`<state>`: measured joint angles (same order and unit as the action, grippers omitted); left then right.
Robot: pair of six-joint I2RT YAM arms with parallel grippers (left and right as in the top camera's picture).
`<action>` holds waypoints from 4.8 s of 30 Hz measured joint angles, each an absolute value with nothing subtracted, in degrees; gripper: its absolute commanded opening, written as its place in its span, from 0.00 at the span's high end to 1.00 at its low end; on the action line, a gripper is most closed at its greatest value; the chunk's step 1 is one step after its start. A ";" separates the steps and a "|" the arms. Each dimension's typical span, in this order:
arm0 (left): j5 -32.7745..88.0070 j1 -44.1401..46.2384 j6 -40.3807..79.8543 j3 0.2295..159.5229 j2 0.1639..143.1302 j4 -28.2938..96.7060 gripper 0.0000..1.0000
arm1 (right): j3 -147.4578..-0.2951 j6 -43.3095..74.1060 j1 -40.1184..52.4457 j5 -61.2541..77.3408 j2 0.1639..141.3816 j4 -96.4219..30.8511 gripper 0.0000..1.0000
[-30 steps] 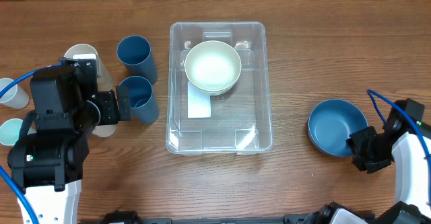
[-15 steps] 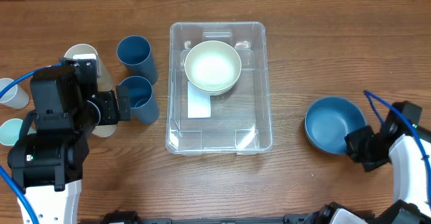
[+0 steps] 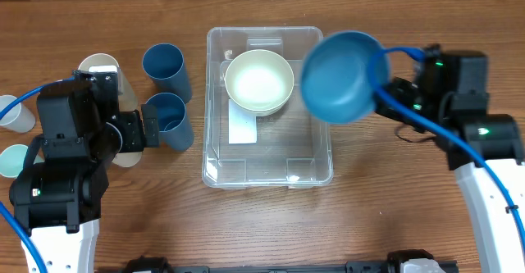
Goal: Pack container
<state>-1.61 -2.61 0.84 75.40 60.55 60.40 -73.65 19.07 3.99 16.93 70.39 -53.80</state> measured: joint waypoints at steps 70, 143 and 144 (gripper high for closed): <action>-1.61 -2.61 0.84 75.40 60.55 60.40 0.00 | -87.64 28.47 -16.78 -6.42 78.08 -61.14 0.00; 5.10 -51.16 25.36 94.13 115.33 38.41 0.14 | -87.64 28.47 -16.78 -6.39 78.08 -61.23 0.00; 5.10 -51.16 25.36 94.13 116.29 37.60 0.16 | -87.64 28.47 -16.78 -6.39 78.08 -61.21 0.00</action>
